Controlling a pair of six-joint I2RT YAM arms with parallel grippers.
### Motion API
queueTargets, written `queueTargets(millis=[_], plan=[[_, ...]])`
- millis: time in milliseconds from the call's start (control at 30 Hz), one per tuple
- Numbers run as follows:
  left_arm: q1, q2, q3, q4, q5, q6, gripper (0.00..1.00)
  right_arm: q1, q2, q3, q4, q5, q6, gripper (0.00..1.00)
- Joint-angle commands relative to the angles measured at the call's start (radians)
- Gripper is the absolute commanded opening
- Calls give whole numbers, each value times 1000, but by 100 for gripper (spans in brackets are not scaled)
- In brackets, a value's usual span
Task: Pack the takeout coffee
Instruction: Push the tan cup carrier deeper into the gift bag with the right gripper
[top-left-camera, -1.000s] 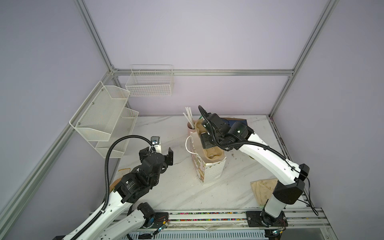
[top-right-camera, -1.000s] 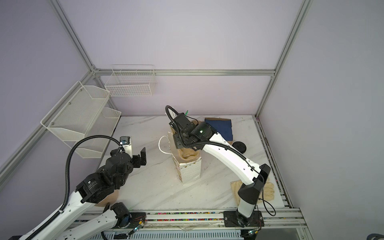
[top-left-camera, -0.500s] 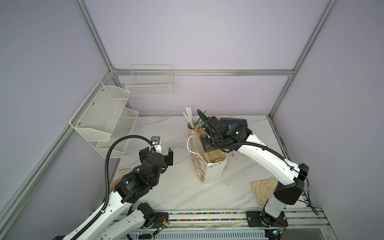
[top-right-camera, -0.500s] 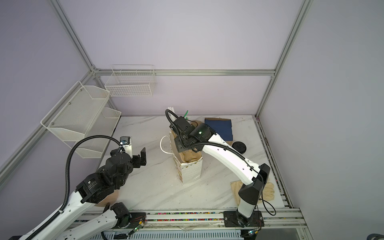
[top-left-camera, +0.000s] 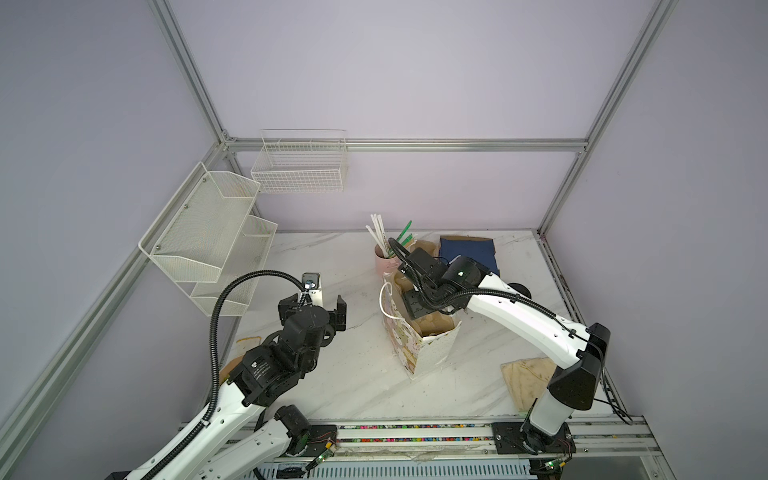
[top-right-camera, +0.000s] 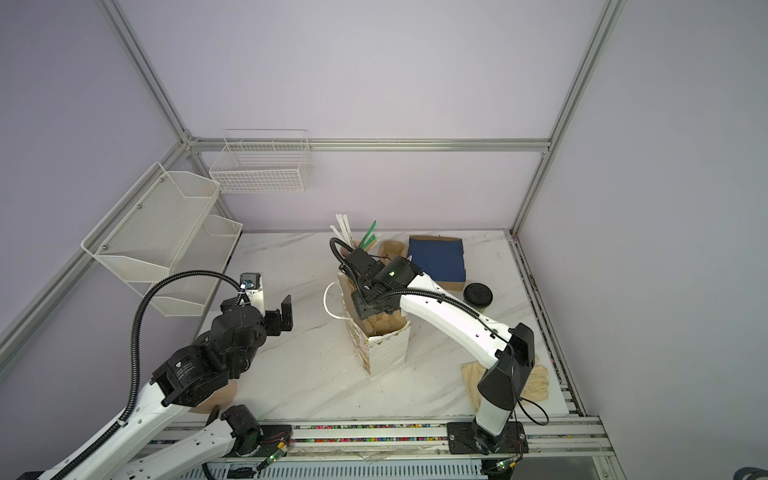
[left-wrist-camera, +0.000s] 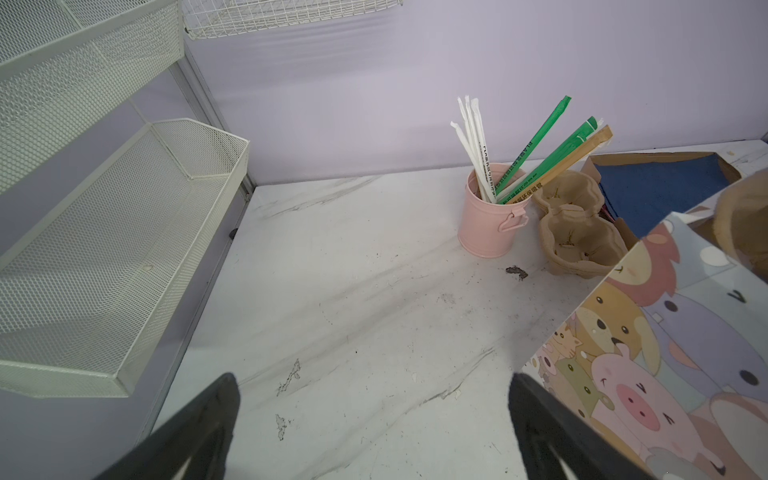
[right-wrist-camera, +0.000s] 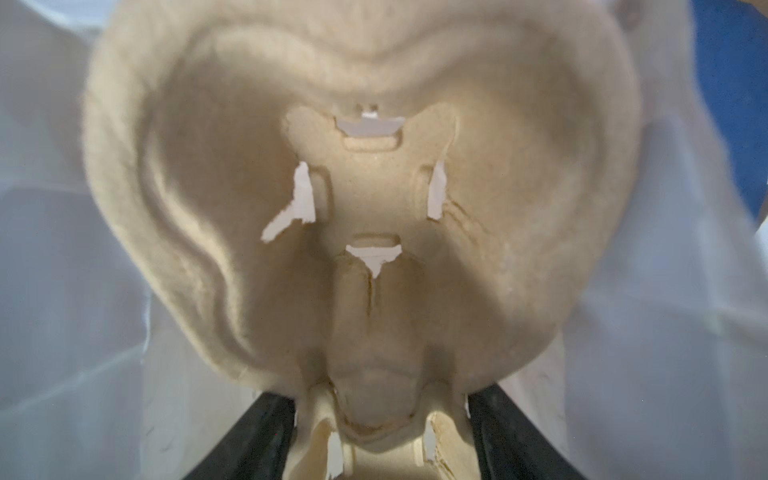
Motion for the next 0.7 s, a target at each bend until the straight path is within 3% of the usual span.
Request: queueTargets(millis=[0,667], plan=[[11,1,-6,11,-4,12,100,-6,-26,-27,8,-1,-12,67],[21,3,-6,11,0,12,100,-5,-34,-126,39,-15,-29,67]])
